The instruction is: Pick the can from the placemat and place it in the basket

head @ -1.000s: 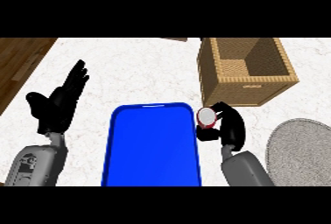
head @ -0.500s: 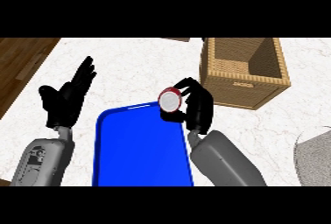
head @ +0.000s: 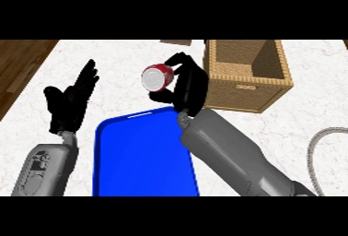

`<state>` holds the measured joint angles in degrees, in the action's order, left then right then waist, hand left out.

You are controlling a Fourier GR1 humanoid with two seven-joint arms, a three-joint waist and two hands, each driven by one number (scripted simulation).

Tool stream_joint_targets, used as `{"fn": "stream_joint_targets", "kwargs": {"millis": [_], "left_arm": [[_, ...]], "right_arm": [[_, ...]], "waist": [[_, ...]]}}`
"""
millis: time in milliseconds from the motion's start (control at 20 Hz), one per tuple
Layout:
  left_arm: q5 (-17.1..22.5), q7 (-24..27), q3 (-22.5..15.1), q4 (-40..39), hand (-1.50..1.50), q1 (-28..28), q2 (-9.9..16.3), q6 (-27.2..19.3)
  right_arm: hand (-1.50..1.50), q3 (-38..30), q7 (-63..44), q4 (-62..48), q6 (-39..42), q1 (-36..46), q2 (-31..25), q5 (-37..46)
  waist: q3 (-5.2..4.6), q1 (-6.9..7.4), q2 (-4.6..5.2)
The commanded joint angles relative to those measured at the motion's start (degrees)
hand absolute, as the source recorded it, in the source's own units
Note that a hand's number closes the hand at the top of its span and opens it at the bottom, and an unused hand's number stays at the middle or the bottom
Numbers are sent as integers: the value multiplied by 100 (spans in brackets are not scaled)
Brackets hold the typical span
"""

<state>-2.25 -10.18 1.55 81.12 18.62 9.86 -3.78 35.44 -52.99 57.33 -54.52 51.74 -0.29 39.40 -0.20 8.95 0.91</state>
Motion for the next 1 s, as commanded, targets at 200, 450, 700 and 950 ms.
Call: {"fn": "stream_joint_targets", "kwargs": {"millis": [200, 450, 700, 950], "left_arm": [[-16, 80, 22, -55, 0, -166, -65, -71], [48, 85, 185, 6, 0, -72, 103, -19], [-44, 142, 142, -185, 0, -19, -20, -138], [-17, 25, 188, 37, 0, -122, 33, -145]], "right_arm": [[150, -214, -1597, -898, -916, 1555, 28, 324], [150, -587, -1940, -1827, -717, 2593, 28, 429], [150, -764, -1993, -2714, -774, 3101, 28, 410], [150, -896, -1843, -3674, -426, 3383, 28, 354]], "waist": [[-4, -162, -40], [-5, -239, -28], [-3, -350, 12], [2, -370, 31]]}}
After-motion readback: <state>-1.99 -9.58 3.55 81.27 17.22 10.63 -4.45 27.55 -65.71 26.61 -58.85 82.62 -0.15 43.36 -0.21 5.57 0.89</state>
